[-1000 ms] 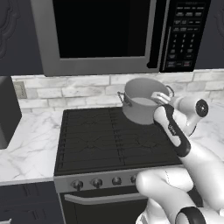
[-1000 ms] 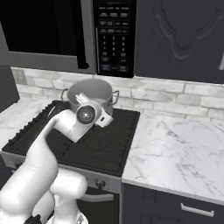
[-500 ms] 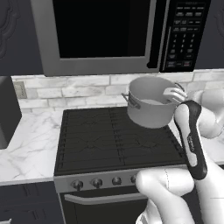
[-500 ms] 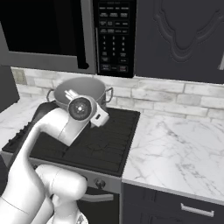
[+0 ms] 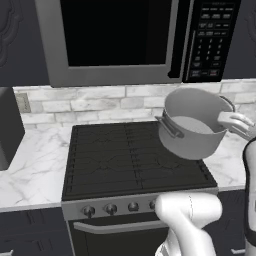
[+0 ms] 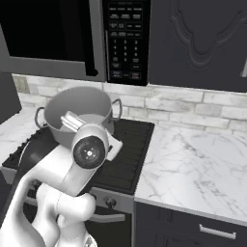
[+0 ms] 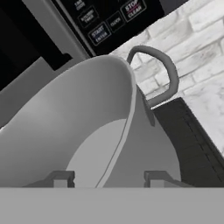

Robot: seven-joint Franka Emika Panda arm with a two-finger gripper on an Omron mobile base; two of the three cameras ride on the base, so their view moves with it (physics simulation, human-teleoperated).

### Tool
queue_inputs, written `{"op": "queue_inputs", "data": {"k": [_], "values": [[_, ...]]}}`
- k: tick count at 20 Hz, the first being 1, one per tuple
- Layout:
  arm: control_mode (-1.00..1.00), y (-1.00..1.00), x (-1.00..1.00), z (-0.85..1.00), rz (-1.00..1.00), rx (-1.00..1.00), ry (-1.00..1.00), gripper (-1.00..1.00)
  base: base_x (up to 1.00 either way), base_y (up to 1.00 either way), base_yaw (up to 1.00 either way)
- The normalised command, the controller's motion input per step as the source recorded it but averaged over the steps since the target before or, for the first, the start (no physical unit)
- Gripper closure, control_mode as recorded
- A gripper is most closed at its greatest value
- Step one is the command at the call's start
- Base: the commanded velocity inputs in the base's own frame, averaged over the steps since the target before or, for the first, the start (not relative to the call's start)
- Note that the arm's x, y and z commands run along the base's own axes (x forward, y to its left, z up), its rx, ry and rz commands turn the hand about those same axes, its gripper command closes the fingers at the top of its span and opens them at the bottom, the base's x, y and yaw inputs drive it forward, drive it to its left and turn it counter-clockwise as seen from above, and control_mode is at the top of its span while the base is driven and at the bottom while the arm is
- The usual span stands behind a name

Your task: Move the pot and pan from the stove into the sink.

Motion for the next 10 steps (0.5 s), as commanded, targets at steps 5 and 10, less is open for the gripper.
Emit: {"op": "queue_inputs", "data": {"k": [5,10], "values": [[-1.00,-0.11,-0.89,0.32,0.08,0.03,-0.13,1.00,0.00,0.00,0.00],[-1.00,0.00,-0.12,0.04,0.01,0.01,-0.05,1.00,0.00,0.00,0.00]]}}
